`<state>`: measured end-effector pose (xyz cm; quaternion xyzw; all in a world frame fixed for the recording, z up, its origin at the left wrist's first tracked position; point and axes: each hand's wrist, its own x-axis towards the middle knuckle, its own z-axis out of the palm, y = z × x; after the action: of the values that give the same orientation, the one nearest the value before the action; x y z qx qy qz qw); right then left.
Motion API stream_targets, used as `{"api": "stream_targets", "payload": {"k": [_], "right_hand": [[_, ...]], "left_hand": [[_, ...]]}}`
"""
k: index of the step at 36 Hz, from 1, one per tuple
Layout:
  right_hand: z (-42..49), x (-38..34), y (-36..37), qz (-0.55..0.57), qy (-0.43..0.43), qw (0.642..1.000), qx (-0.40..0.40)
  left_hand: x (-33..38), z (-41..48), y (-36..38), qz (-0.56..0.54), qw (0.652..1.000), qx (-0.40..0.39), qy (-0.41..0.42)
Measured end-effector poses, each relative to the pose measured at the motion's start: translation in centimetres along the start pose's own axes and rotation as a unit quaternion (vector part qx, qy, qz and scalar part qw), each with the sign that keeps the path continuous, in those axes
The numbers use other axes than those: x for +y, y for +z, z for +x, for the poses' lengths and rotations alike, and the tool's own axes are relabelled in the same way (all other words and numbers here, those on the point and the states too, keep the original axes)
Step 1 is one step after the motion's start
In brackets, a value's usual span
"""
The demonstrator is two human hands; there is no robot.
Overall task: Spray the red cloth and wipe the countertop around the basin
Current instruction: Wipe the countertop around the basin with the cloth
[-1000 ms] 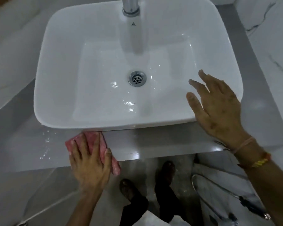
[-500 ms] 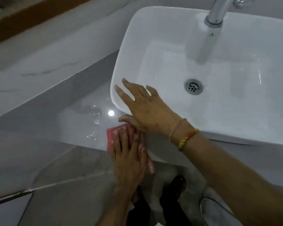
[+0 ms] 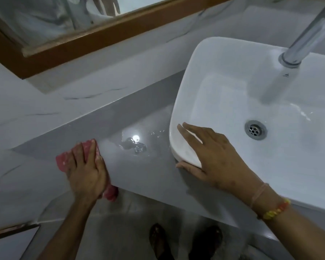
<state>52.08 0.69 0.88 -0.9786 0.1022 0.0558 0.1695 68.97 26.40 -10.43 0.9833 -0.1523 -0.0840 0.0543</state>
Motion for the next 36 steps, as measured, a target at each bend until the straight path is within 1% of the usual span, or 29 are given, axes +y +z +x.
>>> {"api": "stream_targets", "payload": {"k": [7,13,15,17,19,20,22,24,26,29,33,36], "right_hand": [[0.1,-0.1,0.2,0.001,-0.010,1.000,0.007],[0.0,-0.2,0.2,-0.013,-0.018,1.000,0.007],[0.0,-0.3,0.1,-0.017,-0.017,1.000,0.010],[-0.1,-0.5,0.0,-0.019,-0.010,1.000,0.014],[-0.1,-0.6,-0.1,-0.016,-0.001,1.000,0.015],[-0.2,-0.6,-0.1,-0.015,0.001,1.000,0.017],[-0.3,-0.6,-0.1,-0.017,0.004,1.000,0.021],[-0.4,-0.6,-0.1,-0.012,0.004,1.000,0.028],[-0.4,-0.6,0.0,-0.004,0.005,0.999,0.034],[-0.3,-0.5,0.2,-0.004,0.006,0.999,0.036],[-0.2,-0.4,0.2,-0.010,-0.009,0.999,0.044],[-0.1,-0.3,0.2,-0.022,-0.023,0.998,0.057]], "left_hand": [[1.5,2.2,-0.1,-0.020,0.999,0.048,0.012],[5.7,4.4,-0.6,0.007,0.998,0.044,0.052],[7.3,4.5,-0.4,0.012,0.996,0.034,0.086],[8.3,4.2,-0.1,-0.018,0.992,0.003,0.122],[7.7,3.6,0.3,-0.056,0.986,-0.030,0.156],[6.8,3.1,0.6,-0.058,0.983,-0.039,0.170],[4.6,1.9,1.2,-0.013,0.981,-0.038,0.190],[2.9,1.1,1.6,0.014,0.982,-0.038,0.185],[2.5,1.3,1.7,0.010,0.984,-0.040,0.175],[3.6,2.9,1.4,-0.004,0.989,-0.022,0.148],[5.5,6.3,1.0,0.008,0.994,0.013,0.108],[8.3,8.4,0.6,0.013,0.993,0.016,0.114]]}}
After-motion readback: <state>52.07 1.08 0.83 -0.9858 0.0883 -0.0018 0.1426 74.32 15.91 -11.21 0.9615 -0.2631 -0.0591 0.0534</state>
